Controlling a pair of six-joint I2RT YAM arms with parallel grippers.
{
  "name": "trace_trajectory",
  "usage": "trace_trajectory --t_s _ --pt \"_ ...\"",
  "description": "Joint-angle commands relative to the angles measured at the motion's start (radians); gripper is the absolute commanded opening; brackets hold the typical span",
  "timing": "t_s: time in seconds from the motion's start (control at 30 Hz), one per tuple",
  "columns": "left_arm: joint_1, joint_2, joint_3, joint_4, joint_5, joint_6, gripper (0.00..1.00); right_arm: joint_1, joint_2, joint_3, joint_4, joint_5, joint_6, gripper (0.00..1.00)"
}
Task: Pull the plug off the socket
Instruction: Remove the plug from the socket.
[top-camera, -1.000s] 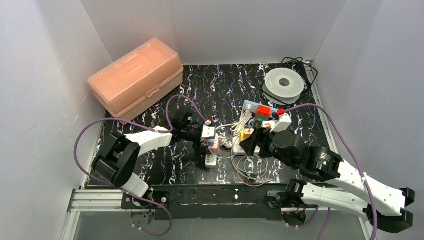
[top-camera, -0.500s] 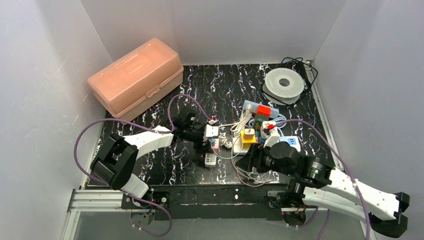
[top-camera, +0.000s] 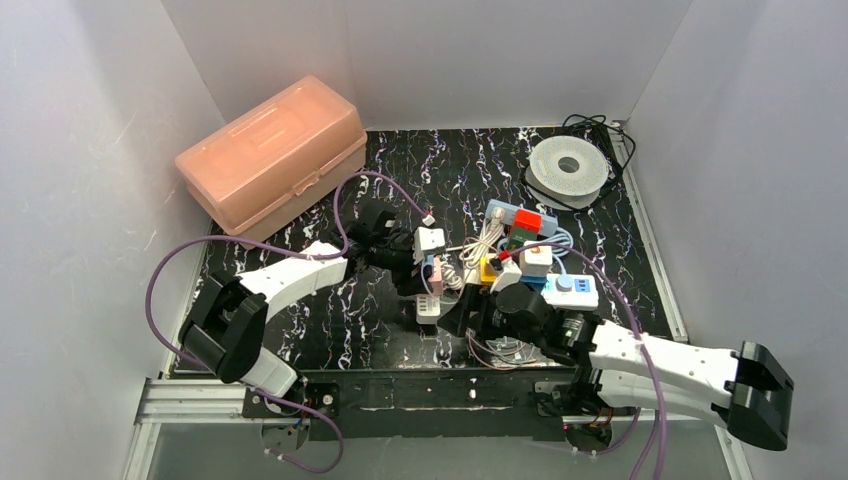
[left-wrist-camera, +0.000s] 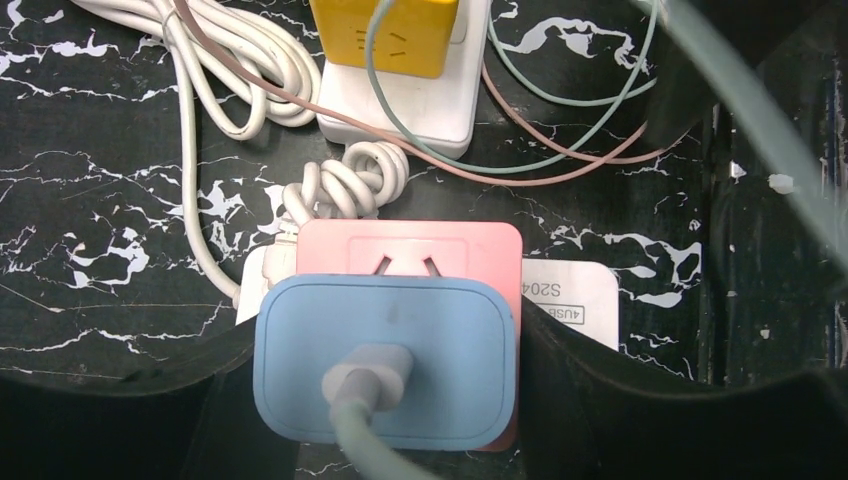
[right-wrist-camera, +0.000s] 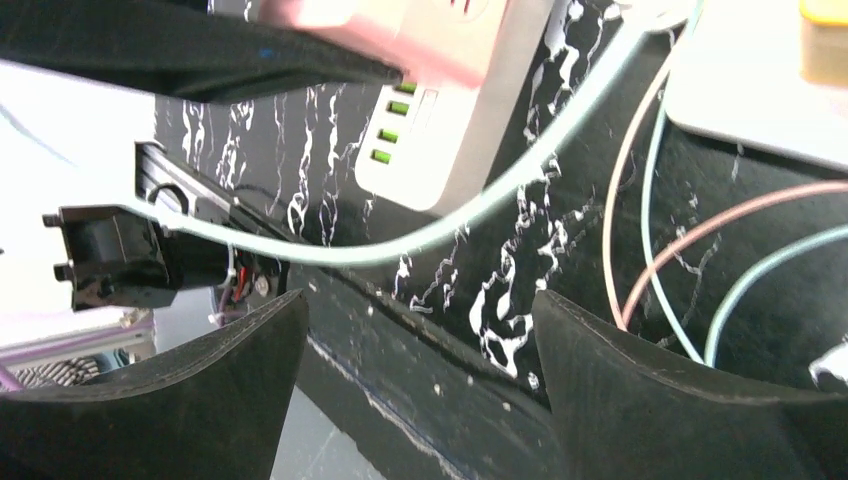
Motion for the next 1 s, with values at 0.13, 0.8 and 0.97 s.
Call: trace_trajectory --t_s 0.13,0.8,0.97 --pt "0.008 -0.083 0.067 -0.037 0.03 -0.036 0.0 -0.049 0.286 -0.071 0.542 -0.011 0.127 0.88" --pt "0.007 -0.02 0.148 -0.115 0.038 -0.028 0.0 -0.093 0.836 -0.316 1.656 -0.084 0.37 0.83" --pt "0.007 -0.032 0.15 -0.149 0.05 -0.017 0.0 -0.101 0.935 -0.279 1.729 -0.078 0.446 0.8"
